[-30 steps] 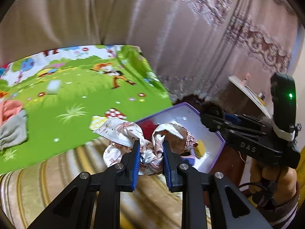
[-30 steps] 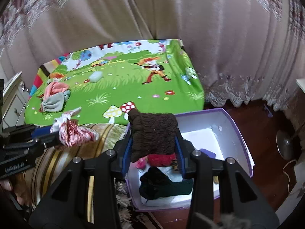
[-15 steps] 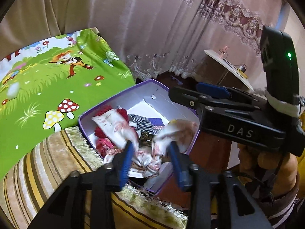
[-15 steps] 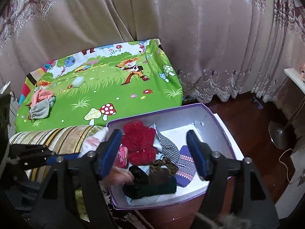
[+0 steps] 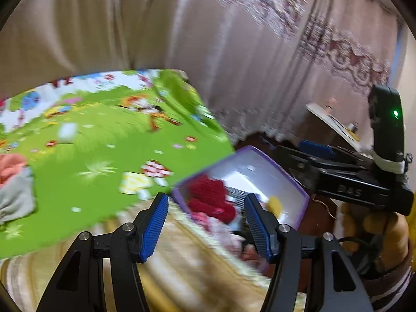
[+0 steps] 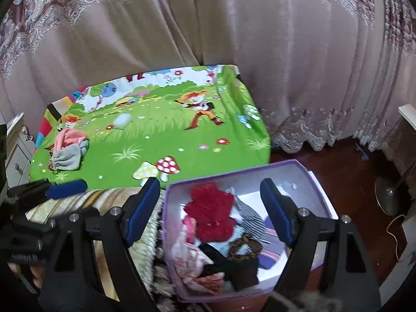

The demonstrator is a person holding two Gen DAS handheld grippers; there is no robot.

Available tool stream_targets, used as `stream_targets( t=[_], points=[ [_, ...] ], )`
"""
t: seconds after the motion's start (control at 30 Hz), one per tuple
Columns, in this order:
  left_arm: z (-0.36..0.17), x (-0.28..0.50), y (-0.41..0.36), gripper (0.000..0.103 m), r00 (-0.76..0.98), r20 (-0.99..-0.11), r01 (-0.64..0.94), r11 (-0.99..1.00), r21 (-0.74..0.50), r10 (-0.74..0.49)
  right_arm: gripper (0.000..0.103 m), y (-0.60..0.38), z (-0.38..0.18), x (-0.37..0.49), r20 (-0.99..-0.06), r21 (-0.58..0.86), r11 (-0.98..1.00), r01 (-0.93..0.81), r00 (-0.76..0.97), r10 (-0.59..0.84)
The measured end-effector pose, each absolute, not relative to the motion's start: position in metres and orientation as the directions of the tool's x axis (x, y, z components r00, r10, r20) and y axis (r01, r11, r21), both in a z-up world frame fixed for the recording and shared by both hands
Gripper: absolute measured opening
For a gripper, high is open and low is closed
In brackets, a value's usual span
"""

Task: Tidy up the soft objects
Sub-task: 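Open both tools over the box to drop the cloth and sock, then move both open tools back over the remaining items on the mat, then grasp the pink fuzzy cloth with the left tool while the right tool grasps the white foam cube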

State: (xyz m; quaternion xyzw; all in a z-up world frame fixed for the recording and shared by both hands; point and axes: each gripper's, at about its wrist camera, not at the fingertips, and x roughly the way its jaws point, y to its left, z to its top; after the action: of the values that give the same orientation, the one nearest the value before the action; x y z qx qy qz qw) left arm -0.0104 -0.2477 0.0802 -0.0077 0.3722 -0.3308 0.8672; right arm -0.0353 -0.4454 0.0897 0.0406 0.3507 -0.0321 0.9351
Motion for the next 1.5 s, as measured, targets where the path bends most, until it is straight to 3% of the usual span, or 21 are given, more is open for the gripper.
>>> stream_targets(
  t=[0.63,0.9,1.5],
  points=[
    [0.081,0.054,-0.047,0.062,0.700,-0.646,0.221,0.953,-0.209,-0.304,0.082,-0.322,0.091,0.044,-0.676,0.079,0.984,-0.158,0.717,0.169],
    [0.077,0.072,-0.009,0.061,0.717,-0.657,0.141,0.971,-0.192,-0.234,0.082,-0.295,0.081,0.068,-0.691,0.083,0.973,-0.214,0.691,0.211],
    [0.024,0.165,0.033,0.061,0.621,-0.776,0.003,0.991,-0.136,-0.108,0.082,-0.256,0.062,0.166,-0.709,0.063,0.965,-0.254,0.669,0.222]
  ],
)
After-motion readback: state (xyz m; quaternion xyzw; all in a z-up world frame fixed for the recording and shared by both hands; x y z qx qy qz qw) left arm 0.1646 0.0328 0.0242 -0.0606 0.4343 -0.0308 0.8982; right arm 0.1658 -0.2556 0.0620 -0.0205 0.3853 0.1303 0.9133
